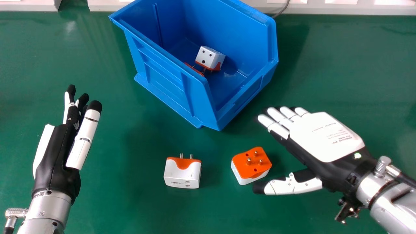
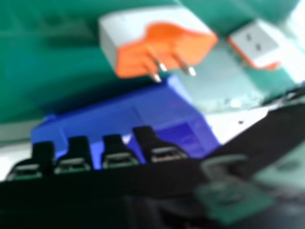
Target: Pick all objects and put in blue box
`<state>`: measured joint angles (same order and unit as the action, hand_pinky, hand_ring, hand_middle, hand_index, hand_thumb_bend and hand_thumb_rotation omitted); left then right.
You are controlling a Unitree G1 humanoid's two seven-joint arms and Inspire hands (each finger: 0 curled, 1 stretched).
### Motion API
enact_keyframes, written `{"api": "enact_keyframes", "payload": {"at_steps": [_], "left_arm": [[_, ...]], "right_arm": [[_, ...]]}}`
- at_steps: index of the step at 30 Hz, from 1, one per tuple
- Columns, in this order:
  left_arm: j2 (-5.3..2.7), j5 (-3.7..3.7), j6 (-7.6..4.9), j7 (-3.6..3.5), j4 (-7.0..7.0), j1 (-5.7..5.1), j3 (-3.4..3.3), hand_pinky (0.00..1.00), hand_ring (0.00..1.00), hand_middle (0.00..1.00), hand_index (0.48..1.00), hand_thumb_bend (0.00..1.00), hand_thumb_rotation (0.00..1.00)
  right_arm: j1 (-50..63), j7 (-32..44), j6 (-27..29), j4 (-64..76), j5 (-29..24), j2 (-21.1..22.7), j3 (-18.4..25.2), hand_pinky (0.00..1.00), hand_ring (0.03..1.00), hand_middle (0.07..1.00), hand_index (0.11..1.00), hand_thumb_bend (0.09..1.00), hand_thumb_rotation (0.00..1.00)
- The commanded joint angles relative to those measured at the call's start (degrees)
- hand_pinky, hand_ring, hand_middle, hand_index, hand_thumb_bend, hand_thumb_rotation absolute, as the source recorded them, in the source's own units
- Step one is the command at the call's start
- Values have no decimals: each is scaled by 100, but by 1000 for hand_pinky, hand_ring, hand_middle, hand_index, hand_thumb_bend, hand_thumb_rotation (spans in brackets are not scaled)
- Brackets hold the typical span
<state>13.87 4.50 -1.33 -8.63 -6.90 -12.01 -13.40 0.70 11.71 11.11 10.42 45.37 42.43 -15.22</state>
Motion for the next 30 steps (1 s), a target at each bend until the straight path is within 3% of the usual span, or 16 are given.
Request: {"api": "enact_keyframes", "payload": {"at_steps": [1, 9, 15, 30], "left_arm": [[27, 12, -107, -7, -50, -4, -43, 996, 1000, 994, 977, 438, 871], [51, 23, -57, -31, -131, -33, -67, 990, 998, 991, 974, 450, 863], [61, 17, -75, -44, -115, -29, -74, 984, 995, 989, 971, 457, 858], [80, 26, -67, -99, -157, -49, -113, 965, 985, 981, 962, 481, 838]], "right_arm": [[-190, 35, 198, -67, -4, 76, 52, 973, 980, 993, 953, 552, 968], [-714, -43, 663, -725, 403, 3, -269, 956, 966, 981, 947, 530, 949], [-1364, -259, 1047, -1509, 746, -66, -562, 918, 936, 957, 911, 517, 963], [-2060, -452, 1300, -2372, 1045, -240, -989, 856, 902, 916, 870, 499, 950]]}}
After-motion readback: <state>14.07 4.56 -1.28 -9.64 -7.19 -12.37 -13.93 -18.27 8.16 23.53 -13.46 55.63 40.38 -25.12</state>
